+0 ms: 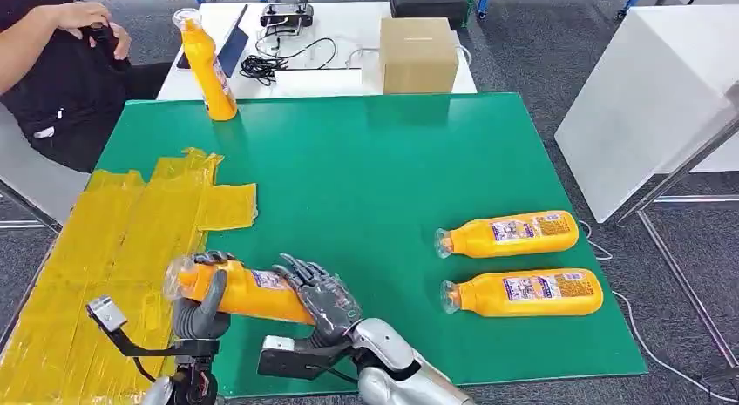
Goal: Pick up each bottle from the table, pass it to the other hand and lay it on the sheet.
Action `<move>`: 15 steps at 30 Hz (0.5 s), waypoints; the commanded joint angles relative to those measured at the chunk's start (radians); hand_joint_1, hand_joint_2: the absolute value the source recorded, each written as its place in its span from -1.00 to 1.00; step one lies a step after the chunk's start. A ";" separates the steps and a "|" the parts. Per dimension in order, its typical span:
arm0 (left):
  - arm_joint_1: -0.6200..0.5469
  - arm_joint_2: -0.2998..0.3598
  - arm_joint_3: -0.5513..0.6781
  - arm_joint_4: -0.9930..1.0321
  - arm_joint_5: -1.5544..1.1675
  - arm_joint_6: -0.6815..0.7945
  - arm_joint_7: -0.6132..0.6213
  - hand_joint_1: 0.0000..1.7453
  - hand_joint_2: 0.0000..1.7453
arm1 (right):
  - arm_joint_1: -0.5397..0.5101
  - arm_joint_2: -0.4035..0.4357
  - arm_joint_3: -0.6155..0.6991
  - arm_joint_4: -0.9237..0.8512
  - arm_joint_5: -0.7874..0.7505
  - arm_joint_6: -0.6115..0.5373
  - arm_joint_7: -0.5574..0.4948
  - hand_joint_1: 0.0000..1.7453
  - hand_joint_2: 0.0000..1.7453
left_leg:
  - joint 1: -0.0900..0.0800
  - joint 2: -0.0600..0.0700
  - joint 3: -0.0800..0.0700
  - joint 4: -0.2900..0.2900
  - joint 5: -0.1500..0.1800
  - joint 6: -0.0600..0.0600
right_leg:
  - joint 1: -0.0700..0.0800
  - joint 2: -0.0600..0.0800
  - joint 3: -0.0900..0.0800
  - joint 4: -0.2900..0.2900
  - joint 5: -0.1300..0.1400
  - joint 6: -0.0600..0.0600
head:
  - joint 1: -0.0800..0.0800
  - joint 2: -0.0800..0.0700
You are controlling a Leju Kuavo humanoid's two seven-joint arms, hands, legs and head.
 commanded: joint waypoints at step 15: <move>0.017 0.009 0.028 -0.109 -0.123 0.036 -0.067 1.00 1.00 | 0.163 -0.145 -0.162 -0.389 0.037 -0.086 -0.041 -1.00 -1.00 | 0.001 -0.002 0.001 0.000 -0.002 0.000 | 0.001 -0.002 0.003 -0.001 -0.002 0.000 | 0.000 0.000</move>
